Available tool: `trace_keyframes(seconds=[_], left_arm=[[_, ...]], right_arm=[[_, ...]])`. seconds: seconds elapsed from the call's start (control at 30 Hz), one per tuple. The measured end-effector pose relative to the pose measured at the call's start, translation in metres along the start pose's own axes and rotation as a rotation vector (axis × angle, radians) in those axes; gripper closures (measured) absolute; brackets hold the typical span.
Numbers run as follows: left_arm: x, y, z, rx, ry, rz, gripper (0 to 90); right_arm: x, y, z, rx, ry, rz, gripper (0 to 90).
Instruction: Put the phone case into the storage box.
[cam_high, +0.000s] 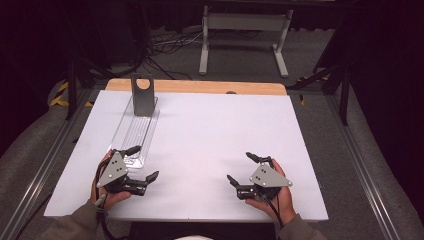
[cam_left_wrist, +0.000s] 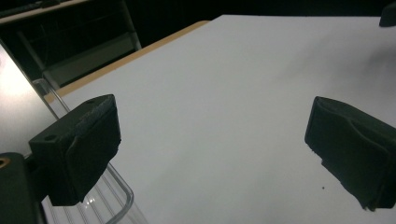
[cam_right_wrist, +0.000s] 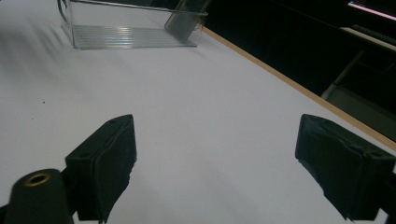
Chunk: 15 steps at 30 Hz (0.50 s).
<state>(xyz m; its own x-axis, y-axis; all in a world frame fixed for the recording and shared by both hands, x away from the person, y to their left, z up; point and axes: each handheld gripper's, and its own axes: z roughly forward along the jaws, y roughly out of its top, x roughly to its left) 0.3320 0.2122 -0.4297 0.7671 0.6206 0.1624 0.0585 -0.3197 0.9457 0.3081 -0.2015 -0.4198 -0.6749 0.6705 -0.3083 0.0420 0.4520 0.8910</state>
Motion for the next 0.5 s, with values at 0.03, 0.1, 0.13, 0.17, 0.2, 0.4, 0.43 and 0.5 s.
trace_keyframes(seconds=[0.03, 0.1, 0.13, 0.17, 0.2, 0.4, 0.43, 0.5], left_arm=[[-0.0001, 0.0004, -0.0003, -0.002, -0.002, 0.001, 4.0], [-0.0005, 0.0002, 0.0002, 0.002, -0.003, 0.009, 3.9], [-0.0016, -0.0002, 0.0011, 0.008, -0.009, -0.005, 3.9], [-0.0015, -0.0003, 0.0018, 0.010, -0.003, 0.002, 3.9], [-0.0018, -0.0003, 0.0022, 0.017, 0.000, 0.005, 3.9], [-0.0039, 0.0001, 0.0035, 0.020, 0.002, 0.003, 4.1], [-0.0041, 0.0002, 0.0036, 0.018, 0.002, 0.003, 4.2], [-0.0046, -0.0001, 0.0026, 0.016, -0.004, 0.007, 4.3]], right_arm=[[0.0003, -0.0002, -0.0001, 0.001, 0.001, 0.000, 13.6], [0.0011, -0.0005, -0.0010, 0.002, 0.003, 0.001, 13.3], [0.0012, -0.0006, -0.0016, 0.001, 0.005, -0.001, 13.3], [0.0015, -0.0007, -0.0020, -0.002, 0.006, -0.001, 13.3], [0.0020, -0.0008, -0.0022, -0.003, 0.007, 0.001, 13.3], [0.0051, -0.0016, -0.0022, -0.002, 0.019, -0.008, 13.3], [0.0055, -0.0018, -0.0021, -0.002, 0.019, -0.008, 13.3], [0.0061, -0.0017, -0.0024, 0.002, 0.016, -0.010, 13.3]])
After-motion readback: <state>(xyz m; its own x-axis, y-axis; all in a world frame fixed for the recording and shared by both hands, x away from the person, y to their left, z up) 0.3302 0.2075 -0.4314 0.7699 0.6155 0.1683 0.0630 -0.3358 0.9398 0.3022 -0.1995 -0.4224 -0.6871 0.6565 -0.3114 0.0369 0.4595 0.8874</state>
